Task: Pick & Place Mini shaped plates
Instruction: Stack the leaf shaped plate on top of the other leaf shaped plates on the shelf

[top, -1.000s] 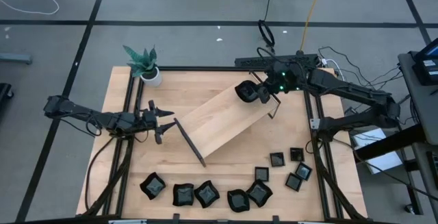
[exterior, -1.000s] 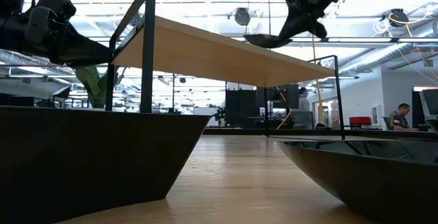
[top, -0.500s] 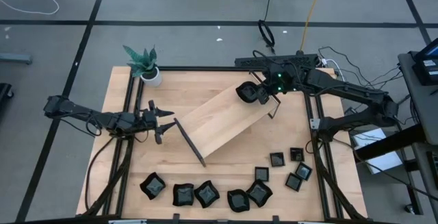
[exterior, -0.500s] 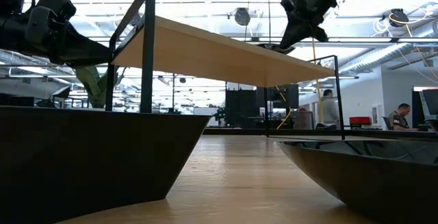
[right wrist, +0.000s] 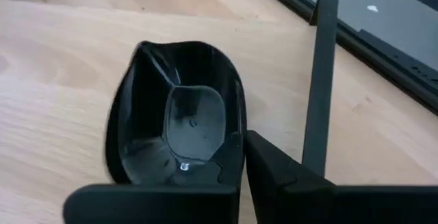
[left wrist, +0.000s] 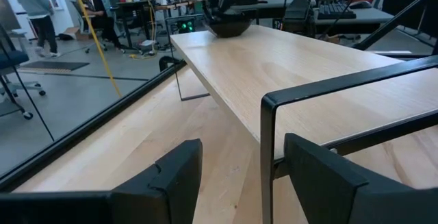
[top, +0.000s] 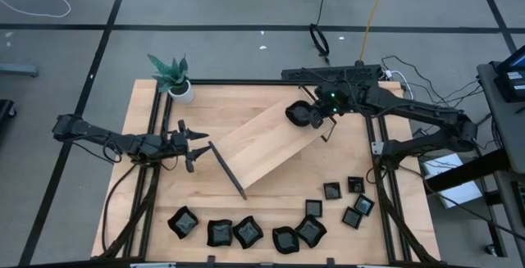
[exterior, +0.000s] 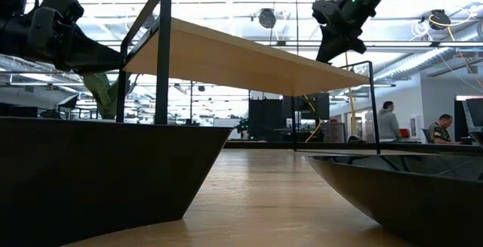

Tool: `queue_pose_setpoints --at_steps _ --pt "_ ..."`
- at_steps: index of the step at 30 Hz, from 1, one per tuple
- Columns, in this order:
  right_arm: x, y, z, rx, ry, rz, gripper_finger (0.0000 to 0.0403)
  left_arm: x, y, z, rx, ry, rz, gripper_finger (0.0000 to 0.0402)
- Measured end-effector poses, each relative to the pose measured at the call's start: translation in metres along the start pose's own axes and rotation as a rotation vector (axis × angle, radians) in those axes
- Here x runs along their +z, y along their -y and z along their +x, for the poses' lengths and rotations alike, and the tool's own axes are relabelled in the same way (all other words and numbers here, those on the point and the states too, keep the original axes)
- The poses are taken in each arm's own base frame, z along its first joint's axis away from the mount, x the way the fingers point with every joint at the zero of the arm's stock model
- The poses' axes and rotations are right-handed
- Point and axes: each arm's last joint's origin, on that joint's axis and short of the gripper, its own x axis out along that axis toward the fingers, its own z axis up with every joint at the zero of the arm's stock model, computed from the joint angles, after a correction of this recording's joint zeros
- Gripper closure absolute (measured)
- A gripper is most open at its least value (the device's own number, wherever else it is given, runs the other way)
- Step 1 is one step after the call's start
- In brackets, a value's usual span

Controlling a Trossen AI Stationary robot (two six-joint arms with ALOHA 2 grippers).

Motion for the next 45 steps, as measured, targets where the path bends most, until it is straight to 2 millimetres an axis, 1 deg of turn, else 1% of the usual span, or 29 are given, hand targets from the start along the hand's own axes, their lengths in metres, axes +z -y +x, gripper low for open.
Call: queue_pose_setpoints --at_steps 3,11,14,17,19,23,26,28,30,32,35,40,45 --pt "0.000 0.000 0.001 0.005 0.013 -0.013 0.0378 0.000 0.000 0.000 0.000 0.000 0.000 0.0192" --pt "0.010 -0.004 0.000 0.040 0.115 -0.036 0.0350 0.000 0.000 0.000 0.000 0.000 0.000 0.0192" --pt "0.013 -0.007 -0.001 0.058 0.154 -0.087 0.0345 0.000 0.000 0.000 0.000 0.000 0.000 0.0192" --pt "0.012 -0.018 -0.004 0.115 0.183 -0.193 0.0346 0.000 0.000 0.000 0.000 0.000 0.000 0.0192" --pt "0.008 -0.030 -0.006 0.175 0.179 -0.277 0.0357 0.000 0.000 0.000 0.000 0.000 0.000 0.0192" --pt "-0.006 -0.053 -0.010 0.235 0.158 -0.449 0.0395 0.000 0.000 0.000 0.000 0.000 0.000 0.0192" --pt "-0.015 -0.066 -0.014 0.261 0.142 -0.514 0.0398 0.000 0.000 0.000 0.000 0.000 0.000 0.0192" --pt "-0.021 -0.071 -0.015 0.271 0.116 -0.539 0.0401 0.000 0.000 0.000 0.000 0.000 0.000 0.0192" --pt "-0.027 -0.073 -0.015 0.272 0.090 -0.550 0.0402 0.000 0.000 0.000 0.000 0.000 0.000 0.0192" --pt "-0.033 -0.074 -0.010 0.248 0.074 -0.552 0.0402 0.000 0.000 0.000 0.000 0.000 0.000 0.0192" --pt "-0.046 -0.070 0.000 0.214 0.023 -0.565 0.0402 0.000 0.000 0.000 0.000 0.000 0.000 0.0192" --pt "-0.057 -0.066 0.011 0.208 0.009 -0.576 0.0403 0.000 0.000 0.000 0.000 0.000 0.000 0.0192" --pt "-0.057 -0.062 0.014 0.087 0.046 -0.590 0.0403 0.000 0.000 0.000 0.000 0.000 0.000 0.0192"
